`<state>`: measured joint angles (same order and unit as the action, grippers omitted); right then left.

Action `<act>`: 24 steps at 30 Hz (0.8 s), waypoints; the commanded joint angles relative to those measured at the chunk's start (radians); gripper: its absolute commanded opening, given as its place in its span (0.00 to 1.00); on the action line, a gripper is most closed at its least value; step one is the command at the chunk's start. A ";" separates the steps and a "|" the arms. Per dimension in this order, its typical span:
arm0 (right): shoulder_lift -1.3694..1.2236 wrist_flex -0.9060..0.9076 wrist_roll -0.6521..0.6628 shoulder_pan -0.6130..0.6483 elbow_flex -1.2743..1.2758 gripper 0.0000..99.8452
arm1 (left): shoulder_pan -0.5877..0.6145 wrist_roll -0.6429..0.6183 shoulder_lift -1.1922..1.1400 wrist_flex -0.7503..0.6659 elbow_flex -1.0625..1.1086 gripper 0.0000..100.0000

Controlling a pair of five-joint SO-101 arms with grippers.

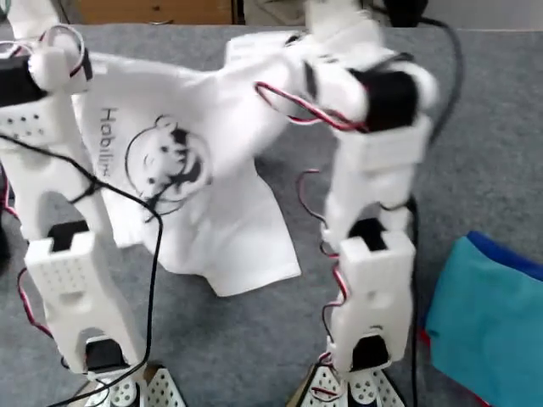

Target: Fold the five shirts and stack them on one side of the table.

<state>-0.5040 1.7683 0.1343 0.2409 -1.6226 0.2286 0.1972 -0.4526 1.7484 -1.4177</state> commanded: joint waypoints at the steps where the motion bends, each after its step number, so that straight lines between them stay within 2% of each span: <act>1: 0.166 0.014 0.006 -0.033 -0.028 0.00 | -0.035 0.012 0.177 0.014 -0.028 0.02; 4: 0.255 0.014 0.005 -0.033 -0.033 0.00 | -0.041 0.014 0.306 0.014 0.046 0.02; 8: 0.383 0.015 0.003 -0.039 -0.028 0.00 | -0.077 0.063 0.552 0.014 0.265 0.02; 16: 0.628 0.014 0.011 -0.185 -0.028 0.00 | -0.199 0.063 1.138 0.009 0.816 0.02; 24: 0.782 -0.028 0.068 -0.208 -0.028 0.00 | -0.183 0.061 1.491 -0.104 1.158 0.02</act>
<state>0.2417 1.7699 0.1895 0.0506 -1.6471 0.0368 0.2539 0.9605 1.6901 -0.3422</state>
